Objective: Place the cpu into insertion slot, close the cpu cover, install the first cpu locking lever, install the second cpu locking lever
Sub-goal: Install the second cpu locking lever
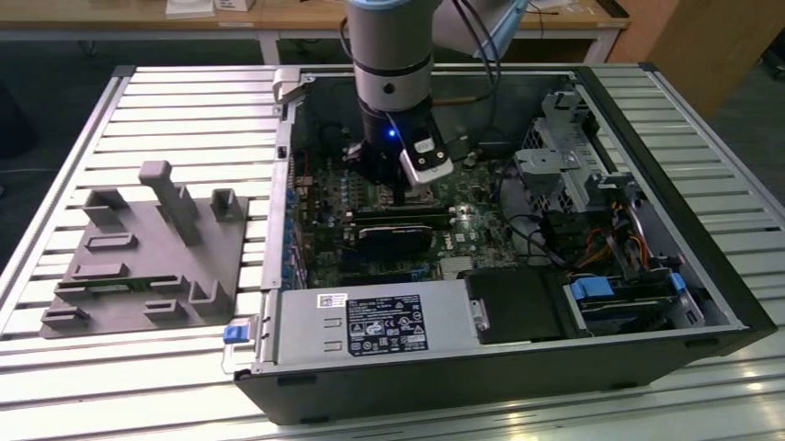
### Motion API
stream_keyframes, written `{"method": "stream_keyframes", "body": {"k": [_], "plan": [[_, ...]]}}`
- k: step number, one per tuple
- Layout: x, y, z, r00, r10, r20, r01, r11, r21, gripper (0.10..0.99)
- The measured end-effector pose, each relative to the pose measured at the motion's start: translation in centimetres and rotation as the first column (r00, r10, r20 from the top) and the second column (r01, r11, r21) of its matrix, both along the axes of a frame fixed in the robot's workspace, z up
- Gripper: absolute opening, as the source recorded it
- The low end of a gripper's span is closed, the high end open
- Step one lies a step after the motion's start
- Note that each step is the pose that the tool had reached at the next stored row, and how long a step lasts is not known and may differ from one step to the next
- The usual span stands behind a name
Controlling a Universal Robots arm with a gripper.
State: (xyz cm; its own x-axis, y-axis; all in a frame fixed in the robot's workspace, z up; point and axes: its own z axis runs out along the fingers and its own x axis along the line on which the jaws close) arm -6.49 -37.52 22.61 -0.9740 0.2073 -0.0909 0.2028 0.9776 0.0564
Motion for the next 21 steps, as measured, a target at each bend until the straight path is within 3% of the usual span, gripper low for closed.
{"method": "stream_keyframes", "body": {"k": [13, 21], "plan": [[-1.00, -1.14, -0.77, 1.0000, 0.002, 0.0001, -0.002, 0.9944, 0.106, 0.106], [-1.10, -1.53, -1.68, 1.0000, 0.002, 0.0001, -0.002, 0.9918, 0.128, 0.106]]}}
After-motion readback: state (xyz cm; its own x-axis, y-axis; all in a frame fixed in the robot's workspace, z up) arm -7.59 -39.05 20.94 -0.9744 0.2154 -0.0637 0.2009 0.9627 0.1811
